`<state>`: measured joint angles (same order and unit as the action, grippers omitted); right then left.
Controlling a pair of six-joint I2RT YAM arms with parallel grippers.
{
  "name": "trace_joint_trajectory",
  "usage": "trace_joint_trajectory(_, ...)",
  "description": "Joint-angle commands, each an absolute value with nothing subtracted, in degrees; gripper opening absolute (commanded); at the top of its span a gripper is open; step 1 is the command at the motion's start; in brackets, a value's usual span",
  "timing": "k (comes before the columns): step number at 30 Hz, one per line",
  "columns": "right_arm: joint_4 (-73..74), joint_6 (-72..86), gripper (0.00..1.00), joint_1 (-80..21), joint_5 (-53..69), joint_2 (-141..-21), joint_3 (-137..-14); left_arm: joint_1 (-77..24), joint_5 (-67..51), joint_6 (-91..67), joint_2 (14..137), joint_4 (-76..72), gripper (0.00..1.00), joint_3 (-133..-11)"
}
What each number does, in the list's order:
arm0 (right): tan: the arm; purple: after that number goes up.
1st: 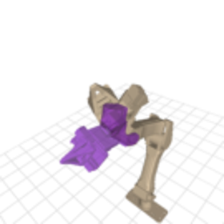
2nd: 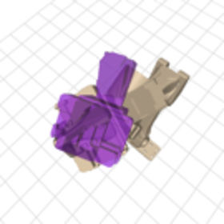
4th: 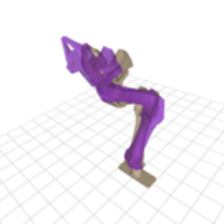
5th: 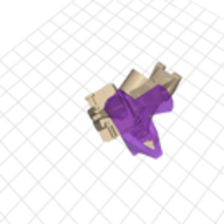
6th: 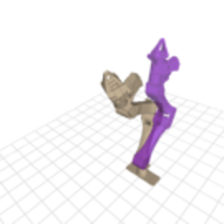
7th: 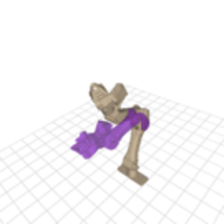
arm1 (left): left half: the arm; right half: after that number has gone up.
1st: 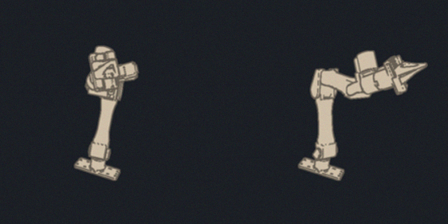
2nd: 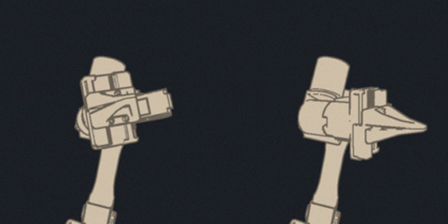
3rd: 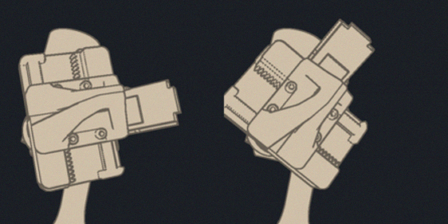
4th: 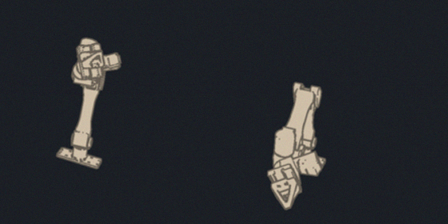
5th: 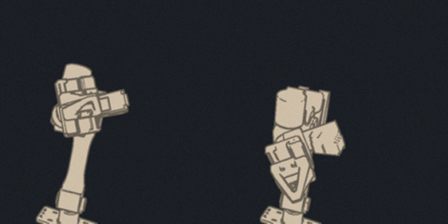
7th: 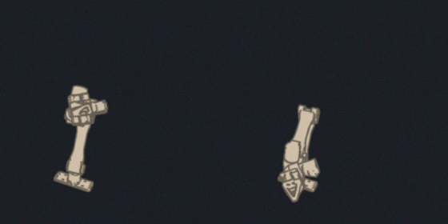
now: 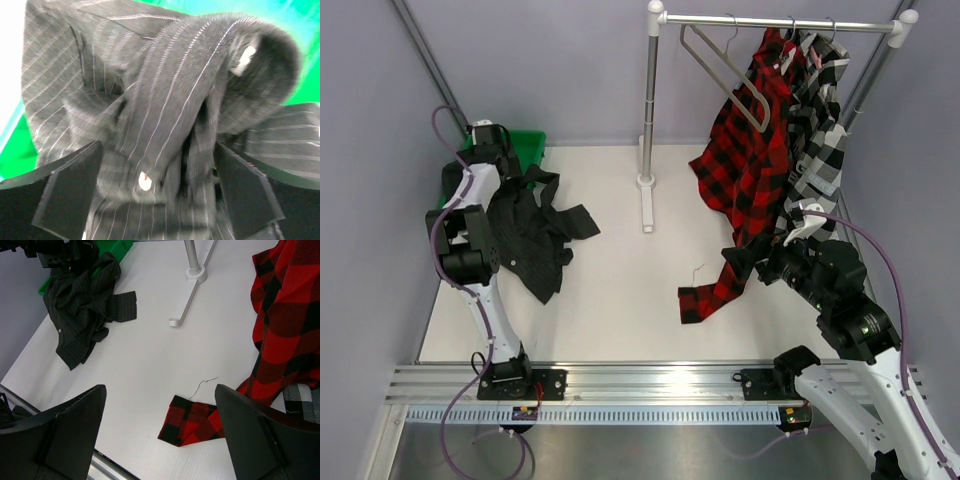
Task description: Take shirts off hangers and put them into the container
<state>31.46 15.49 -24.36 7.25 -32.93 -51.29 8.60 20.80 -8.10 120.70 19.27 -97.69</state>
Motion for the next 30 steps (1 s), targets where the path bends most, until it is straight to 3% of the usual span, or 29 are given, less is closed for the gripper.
trace_joint_trajectory(1, 29.36, 15.91, 0.99, -24.26, 9.58, -32.87, -51.06, 7.74, 19.33, -11.16, 108.93, 19.33, 0.99, -101.08)
trace_joint_trajectory(9, 28.83, 16.17, 0.99, -24.26, 10.37, -30.50, -50.89, 1.07, 23.89, -18.36, 88.52, 27.85, 0.99, -87.38)
trace_joint_trajectory(20, 28.13, 16.52, 0.99, -24.26, 12.13, -28.74, -50.63, -15.98, 26.62, -39.70, 58.73, 31.20, 0.99, -48.81)
trace_joint_trajectory(30, 28.13, 16.44, 1.00, -24.34, 12.74, -28.39, -50.36, -17.93, 28.47, -47.98, 61.25, 21.98, 0.99, -35.95)
